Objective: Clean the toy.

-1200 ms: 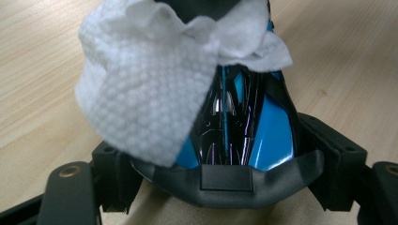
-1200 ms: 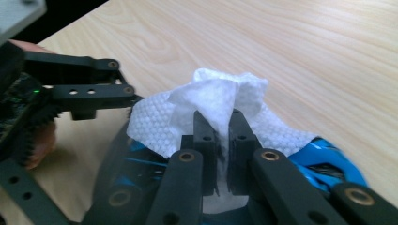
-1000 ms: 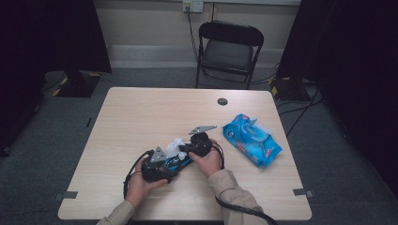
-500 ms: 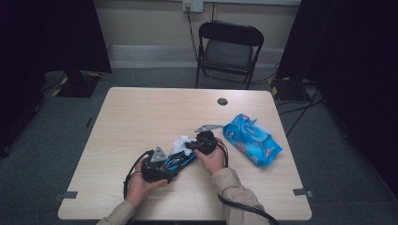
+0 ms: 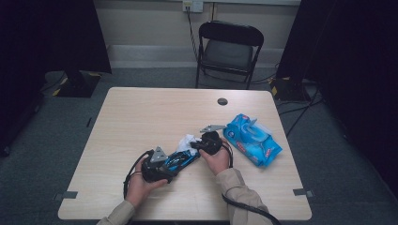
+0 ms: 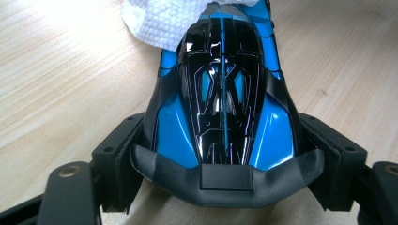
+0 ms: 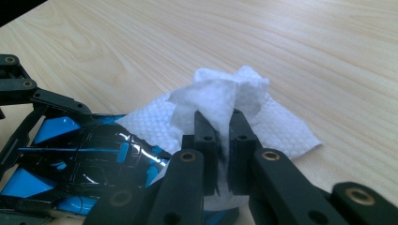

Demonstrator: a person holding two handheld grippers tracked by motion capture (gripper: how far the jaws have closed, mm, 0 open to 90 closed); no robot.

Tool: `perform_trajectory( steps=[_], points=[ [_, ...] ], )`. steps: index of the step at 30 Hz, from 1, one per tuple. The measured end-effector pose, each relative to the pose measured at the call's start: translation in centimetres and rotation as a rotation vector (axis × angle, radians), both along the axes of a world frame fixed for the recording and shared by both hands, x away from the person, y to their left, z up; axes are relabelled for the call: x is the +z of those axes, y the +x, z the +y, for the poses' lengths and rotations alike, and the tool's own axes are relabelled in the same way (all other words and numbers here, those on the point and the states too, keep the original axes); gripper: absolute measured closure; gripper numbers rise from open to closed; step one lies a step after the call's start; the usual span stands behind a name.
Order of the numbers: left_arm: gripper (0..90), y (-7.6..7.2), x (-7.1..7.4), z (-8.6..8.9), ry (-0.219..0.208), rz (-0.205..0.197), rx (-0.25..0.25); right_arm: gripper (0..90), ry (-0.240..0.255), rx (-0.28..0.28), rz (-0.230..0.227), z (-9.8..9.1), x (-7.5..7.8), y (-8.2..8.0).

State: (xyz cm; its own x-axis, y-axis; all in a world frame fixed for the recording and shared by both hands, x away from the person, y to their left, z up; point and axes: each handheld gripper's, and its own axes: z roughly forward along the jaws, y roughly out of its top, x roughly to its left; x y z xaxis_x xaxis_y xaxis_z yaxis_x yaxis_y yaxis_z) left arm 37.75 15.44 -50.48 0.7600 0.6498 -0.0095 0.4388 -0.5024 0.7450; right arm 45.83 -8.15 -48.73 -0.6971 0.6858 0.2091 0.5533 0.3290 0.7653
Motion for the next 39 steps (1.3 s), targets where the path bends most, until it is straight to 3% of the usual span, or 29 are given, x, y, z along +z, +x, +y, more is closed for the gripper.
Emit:
perform_trajectory(
  steps=[4, 14, 22, 30, 39],
  points=[
    [23.8, 0.0, 0.0, 0.0, 0.0, 0.0, 0.0, 85.5, 0.01, -0.011, 0.006, -0.4, -0.1, 0.0],
    [23.7, 0.0, 0.0, 0.0, -0.001, 0.0, 0.0, 85.5, -0.042, -0.041, -0.004, -2.2, 0.0, 0.1],
    [23.7, 0.0, 0.0, 0.0, -0.001, 0.0, 0.0, 85.4, 0.0, -0.047, -0.021, -4.0, 1.0, -0.5],
    [23.7, 0.0, 0.0, 0.0, -0.001, 0.0, 0.0, 85.4, 0.035, 0.037, -0.064, -3.2, 3.2, -1.8],
    [23.7, 0.0, 0.0, 0.0, 0.0, 0.0, 0.0, 85.3, 0.062, 0.168, -0.075, -0.1, 4.1, -3.9]
  ],
)
